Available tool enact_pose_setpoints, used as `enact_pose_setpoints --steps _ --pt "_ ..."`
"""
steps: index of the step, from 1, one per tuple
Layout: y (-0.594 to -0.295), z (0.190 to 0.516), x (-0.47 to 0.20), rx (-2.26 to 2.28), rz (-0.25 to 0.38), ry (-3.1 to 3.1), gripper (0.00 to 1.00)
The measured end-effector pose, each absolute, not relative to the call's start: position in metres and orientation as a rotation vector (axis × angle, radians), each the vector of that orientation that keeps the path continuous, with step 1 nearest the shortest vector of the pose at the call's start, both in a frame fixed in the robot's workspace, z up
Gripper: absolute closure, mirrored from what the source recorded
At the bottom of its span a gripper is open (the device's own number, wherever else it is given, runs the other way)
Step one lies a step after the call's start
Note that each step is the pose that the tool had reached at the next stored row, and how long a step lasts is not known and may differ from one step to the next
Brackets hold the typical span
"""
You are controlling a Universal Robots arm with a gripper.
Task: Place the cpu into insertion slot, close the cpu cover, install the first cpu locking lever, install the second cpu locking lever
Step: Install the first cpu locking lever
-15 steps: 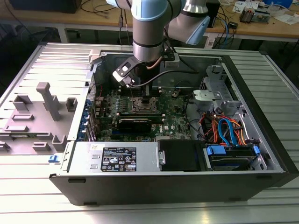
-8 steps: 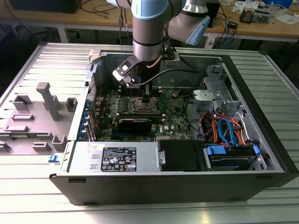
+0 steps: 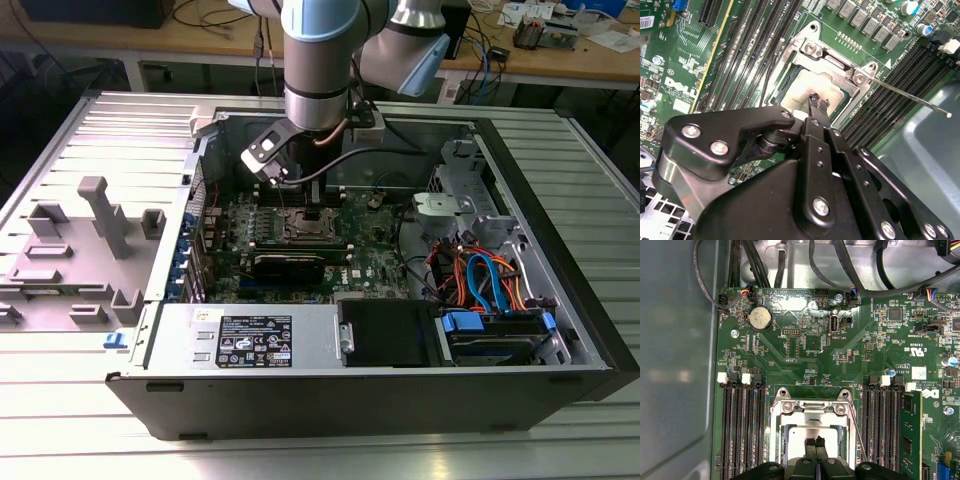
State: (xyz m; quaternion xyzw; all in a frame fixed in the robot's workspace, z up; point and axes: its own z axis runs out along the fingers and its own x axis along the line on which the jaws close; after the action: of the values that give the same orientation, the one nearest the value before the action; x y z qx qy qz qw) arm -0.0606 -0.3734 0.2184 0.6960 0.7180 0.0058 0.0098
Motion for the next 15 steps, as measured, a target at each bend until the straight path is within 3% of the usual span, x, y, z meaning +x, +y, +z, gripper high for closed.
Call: enact_pose_setpoints --steps 15 --pt "-0.3734 0.2271 -0.0606 2.108 0.028 2.311 0.89"
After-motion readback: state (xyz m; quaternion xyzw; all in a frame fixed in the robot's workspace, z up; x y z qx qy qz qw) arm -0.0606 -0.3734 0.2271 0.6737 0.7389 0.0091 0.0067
